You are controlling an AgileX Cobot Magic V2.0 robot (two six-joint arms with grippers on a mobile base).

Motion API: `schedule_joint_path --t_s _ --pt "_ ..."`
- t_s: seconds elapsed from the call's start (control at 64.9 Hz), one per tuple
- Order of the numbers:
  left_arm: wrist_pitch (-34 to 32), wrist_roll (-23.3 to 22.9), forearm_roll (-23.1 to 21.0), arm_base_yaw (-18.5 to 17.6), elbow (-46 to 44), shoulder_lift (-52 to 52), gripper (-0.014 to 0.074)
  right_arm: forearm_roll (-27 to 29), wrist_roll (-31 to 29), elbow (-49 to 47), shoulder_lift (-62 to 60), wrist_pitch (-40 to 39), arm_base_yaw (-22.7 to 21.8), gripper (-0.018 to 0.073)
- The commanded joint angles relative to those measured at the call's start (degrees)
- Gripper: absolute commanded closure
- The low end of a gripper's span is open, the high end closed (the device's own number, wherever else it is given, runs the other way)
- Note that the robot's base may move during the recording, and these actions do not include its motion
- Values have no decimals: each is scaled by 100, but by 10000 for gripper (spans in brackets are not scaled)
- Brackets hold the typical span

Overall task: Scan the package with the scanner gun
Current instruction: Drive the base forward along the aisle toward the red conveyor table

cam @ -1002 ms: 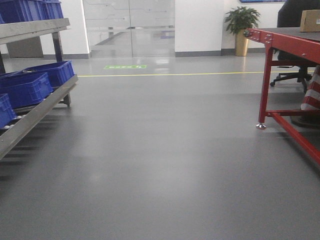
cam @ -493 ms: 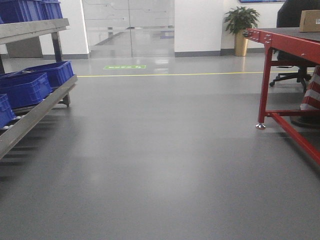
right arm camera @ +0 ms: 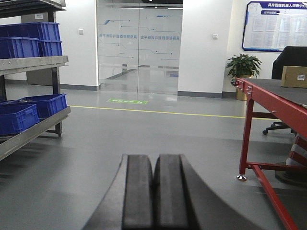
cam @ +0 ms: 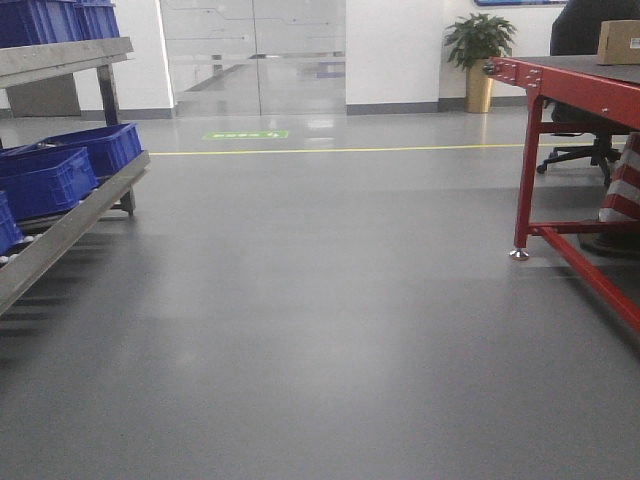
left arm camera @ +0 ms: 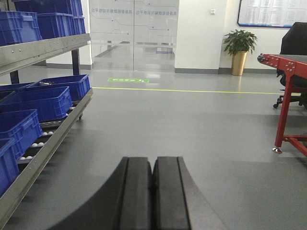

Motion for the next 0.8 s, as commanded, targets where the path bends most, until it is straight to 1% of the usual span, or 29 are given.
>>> schedule_joint_path --t_s 0.0,0.786 --pt "-66 -60 -31 -1 -14 -20 707 -29 -3 5 -15 -126 5 721" --pt "-66 -60 -31 -1 -14 -20 707 -29 -3 5 -15 -126 5 721"
